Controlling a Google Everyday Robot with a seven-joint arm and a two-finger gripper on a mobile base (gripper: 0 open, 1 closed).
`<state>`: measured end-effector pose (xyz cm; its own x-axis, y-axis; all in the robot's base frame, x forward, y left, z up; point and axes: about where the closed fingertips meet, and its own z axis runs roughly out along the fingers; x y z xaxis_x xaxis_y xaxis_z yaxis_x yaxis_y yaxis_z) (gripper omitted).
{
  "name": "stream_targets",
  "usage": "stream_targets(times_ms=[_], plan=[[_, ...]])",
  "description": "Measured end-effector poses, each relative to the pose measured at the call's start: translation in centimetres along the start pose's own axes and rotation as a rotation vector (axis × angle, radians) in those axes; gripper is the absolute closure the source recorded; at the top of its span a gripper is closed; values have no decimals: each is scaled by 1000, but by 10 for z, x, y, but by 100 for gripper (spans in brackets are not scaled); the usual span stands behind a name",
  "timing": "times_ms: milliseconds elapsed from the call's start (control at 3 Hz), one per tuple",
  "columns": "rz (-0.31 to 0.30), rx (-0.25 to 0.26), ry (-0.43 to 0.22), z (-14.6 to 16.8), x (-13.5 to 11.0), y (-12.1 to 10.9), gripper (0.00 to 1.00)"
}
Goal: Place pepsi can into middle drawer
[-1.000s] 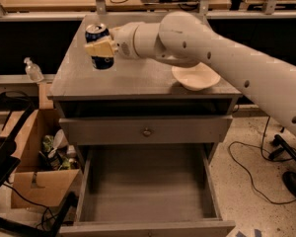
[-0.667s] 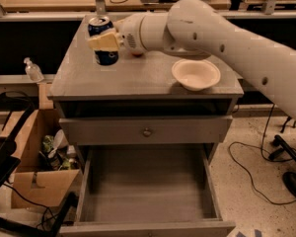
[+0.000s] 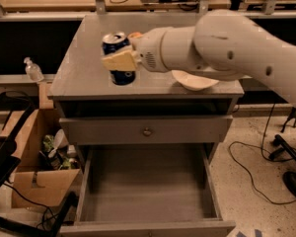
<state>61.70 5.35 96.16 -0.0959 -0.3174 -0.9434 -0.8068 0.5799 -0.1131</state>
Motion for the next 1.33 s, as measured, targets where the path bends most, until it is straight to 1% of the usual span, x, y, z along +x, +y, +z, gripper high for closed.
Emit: stream_targets(times_ms=[333, 667, 1000, 1333], plan=[[17, 16, 39, -32, 42, 19, 100], [38, 6, 36, -48, 88, 42, 100], [2, 49, 30, -75, 99, 36, 100], [2, 42, 28, -72, 102, 36, 100]])
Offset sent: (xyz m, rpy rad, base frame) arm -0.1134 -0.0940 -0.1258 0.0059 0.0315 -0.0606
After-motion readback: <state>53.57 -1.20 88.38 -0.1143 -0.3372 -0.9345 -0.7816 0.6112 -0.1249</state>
